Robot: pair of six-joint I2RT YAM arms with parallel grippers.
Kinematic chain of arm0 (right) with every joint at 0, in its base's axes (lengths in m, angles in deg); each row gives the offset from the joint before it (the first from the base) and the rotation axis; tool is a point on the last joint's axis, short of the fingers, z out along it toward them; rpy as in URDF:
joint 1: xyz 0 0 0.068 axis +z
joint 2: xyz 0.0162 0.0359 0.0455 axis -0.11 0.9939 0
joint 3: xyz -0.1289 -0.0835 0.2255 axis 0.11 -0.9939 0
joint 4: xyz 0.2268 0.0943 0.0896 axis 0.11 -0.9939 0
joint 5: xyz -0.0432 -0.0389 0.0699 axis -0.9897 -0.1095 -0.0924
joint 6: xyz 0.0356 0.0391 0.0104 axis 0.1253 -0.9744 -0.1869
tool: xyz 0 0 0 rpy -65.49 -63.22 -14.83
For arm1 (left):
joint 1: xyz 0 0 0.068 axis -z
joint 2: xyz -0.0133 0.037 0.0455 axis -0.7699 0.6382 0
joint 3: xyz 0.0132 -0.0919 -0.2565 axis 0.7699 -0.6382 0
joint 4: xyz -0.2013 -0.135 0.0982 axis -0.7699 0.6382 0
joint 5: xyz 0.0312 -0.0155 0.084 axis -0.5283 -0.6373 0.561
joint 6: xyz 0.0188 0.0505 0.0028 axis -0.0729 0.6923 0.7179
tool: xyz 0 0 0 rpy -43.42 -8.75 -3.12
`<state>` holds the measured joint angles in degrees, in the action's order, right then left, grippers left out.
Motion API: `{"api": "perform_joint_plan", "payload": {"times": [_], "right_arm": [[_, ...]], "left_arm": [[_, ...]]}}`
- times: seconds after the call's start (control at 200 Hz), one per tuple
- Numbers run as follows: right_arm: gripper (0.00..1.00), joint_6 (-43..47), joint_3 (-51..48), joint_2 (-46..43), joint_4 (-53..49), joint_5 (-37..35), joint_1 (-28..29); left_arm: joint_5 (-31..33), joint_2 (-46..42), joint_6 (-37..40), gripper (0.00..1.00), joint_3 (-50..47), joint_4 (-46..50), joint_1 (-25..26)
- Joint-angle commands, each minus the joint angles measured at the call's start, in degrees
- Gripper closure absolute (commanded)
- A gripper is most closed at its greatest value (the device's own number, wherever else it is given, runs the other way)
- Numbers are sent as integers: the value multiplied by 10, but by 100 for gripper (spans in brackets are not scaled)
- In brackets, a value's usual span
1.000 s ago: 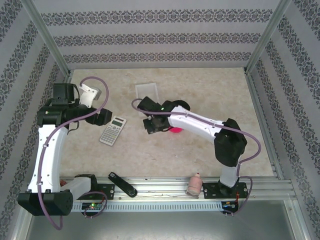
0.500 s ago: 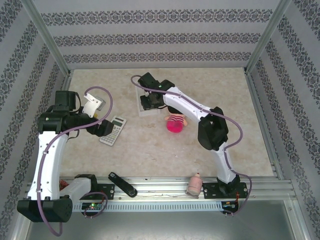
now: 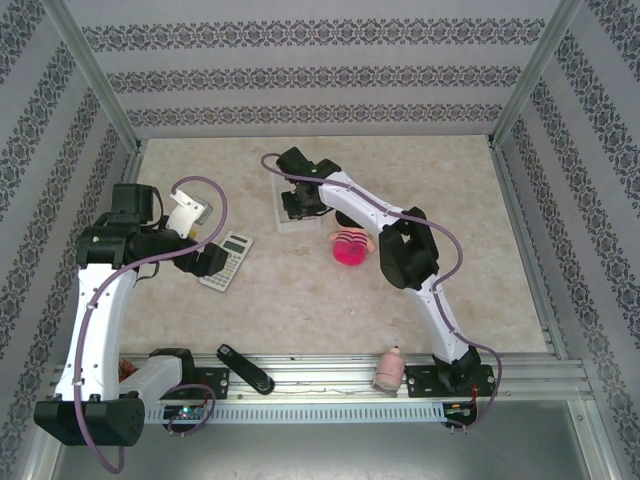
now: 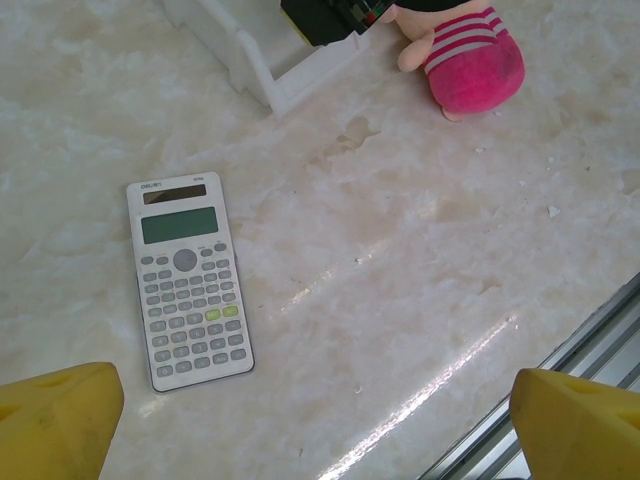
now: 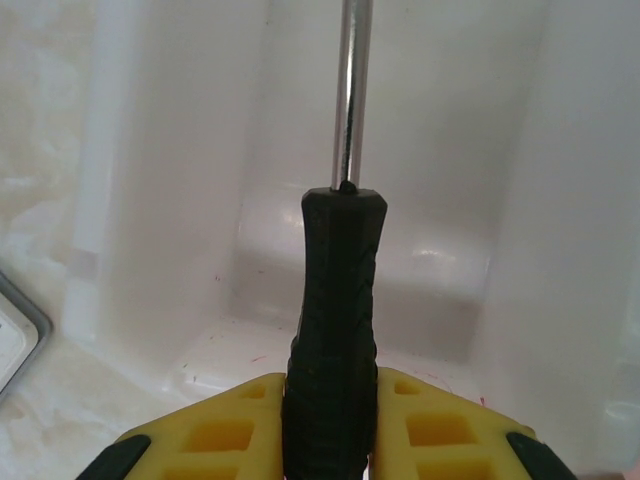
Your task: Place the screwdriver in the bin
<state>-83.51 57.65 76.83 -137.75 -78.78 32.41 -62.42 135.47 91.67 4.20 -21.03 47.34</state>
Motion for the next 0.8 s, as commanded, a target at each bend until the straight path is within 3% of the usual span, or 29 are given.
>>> {"api": "perform_joint_plan", "payload": {"times": [0.0, 0.794], "right_arm": [[78, 11, 26, 24, -3, 2, -4], [77, 16, 87, 83, -18, 4, -23]], "left_arm": [[-3, -2, 15, 1, -7, 11, 6], [-3, -3, 9, 1, -4, 7, 11]]}}
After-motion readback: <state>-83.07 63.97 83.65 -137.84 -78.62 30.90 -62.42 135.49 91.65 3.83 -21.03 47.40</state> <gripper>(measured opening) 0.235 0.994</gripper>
